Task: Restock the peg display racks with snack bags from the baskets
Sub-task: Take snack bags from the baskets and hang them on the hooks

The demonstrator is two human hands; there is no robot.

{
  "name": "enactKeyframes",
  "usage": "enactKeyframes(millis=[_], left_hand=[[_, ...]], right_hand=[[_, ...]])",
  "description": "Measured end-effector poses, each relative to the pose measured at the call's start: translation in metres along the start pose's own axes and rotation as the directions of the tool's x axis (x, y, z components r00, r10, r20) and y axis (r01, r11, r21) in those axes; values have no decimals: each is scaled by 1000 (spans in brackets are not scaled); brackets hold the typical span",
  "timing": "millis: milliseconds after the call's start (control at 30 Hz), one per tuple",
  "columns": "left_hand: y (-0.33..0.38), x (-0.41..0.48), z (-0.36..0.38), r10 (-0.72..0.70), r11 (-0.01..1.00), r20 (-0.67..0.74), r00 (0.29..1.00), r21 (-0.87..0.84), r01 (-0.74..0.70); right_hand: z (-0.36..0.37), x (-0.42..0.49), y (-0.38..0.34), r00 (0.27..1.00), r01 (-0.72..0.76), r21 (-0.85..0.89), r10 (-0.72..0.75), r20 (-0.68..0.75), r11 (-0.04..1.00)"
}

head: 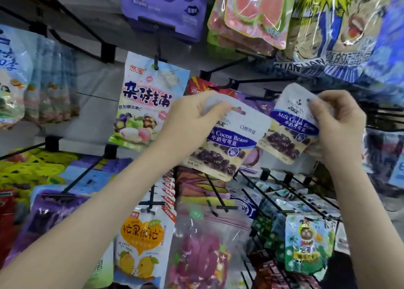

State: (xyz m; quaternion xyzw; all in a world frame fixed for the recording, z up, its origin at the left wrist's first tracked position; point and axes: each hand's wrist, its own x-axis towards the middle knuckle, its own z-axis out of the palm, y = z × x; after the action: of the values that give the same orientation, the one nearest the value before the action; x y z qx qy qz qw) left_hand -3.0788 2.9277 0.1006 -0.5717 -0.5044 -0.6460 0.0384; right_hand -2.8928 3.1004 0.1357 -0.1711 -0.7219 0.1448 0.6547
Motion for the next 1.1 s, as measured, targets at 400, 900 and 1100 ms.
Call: enactKeyframes(millis=[400,900,1100], left_hand=[[-1,11,45,7,1000,71,997,24,-9],[-3,21,80,28,999,59,998,39,-30],[-5,26,90,4,999,63,998,32,-6]], right_hand=[[-19,11,22,993,-113,-90,109,-47,990],[-33,27,25,956,-279,135,261,132,951],[-18,35,42,954,-232,-78,242,179,970]])
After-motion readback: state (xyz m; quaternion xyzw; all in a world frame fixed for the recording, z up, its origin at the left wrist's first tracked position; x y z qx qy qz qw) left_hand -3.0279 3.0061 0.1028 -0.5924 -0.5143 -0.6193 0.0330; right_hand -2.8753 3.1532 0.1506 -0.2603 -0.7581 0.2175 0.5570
